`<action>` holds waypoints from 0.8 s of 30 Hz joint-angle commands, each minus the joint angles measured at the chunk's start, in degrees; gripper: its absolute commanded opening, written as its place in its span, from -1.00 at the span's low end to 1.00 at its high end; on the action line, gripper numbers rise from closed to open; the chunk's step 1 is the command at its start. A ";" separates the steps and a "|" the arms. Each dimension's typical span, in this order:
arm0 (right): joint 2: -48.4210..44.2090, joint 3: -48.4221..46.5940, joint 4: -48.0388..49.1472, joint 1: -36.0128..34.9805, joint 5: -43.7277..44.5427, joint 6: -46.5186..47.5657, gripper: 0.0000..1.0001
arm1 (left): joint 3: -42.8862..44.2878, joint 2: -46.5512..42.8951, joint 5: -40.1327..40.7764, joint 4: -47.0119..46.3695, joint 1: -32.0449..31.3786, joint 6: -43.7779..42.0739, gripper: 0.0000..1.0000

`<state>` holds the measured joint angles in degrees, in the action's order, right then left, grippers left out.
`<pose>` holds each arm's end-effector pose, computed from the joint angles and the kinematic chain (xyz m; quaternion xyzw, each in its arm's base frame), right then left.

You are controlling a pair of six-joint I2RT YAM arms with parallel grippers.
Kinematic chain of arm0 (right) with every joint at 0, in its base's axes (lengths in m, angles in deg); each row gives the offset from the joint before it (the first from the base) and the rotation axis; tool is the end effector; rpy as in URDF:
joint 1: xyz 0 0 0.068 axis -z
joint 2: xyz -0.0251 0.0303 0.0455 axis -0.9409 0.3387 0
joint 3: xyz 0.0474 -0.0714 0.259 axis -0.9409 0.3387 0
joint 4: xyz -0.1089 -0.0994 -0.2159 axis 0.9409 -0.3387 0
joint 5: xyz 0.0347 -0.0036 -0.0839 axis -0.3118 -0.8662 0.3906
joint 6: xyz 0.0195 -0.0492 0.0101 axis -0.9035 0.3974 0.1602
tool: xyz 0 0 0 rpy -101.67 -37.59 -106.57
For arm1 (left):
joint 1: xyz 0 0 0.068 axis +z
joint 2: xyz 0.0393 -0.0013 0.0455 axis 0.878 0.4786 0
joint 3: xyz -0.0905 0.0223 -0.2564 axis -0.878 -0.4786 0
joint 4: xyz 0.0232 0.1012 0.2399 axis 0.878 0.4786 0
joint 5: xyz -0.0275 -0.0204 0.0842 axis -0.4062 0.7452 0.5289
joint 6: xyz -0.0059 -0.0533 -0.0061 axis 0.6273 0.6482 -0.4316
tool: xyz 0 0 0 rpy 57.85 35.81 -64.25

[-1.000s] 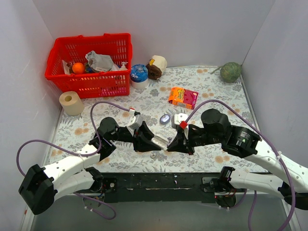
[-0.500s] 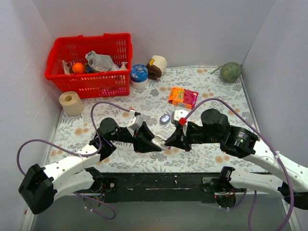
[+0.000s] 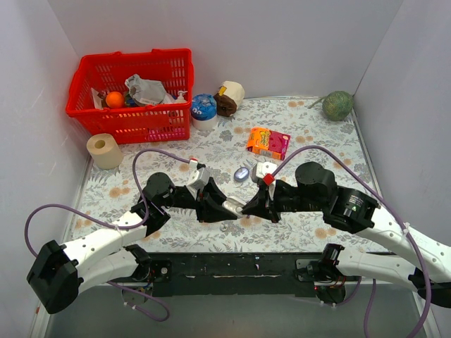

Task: Insert the wireless bluetooth earbuds into the charging case
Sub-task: Place the earbud in the charging case.

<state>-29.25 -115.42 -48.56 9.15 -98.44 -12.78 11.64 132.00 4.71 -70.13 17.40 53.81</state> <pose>0.0788 0.1657 0.3839 -0.4965 0.6255 0.4016 0.4483 0.1319 -0.1678 0.2905 0.2709 0.6223 -0.7109 0.1844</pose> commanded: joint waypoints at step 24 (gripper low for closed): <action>0.43 2.40 4.77 -1.43 1.23 -9.82 -0.97 | -2.82 -4.46 10.07 -8.19 -0.29 0.19 -1.00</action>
<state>-28.97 -114.28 -45.39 8.60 -96.25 -19.42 9.21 129.70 9.39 -73.32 17.25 54.42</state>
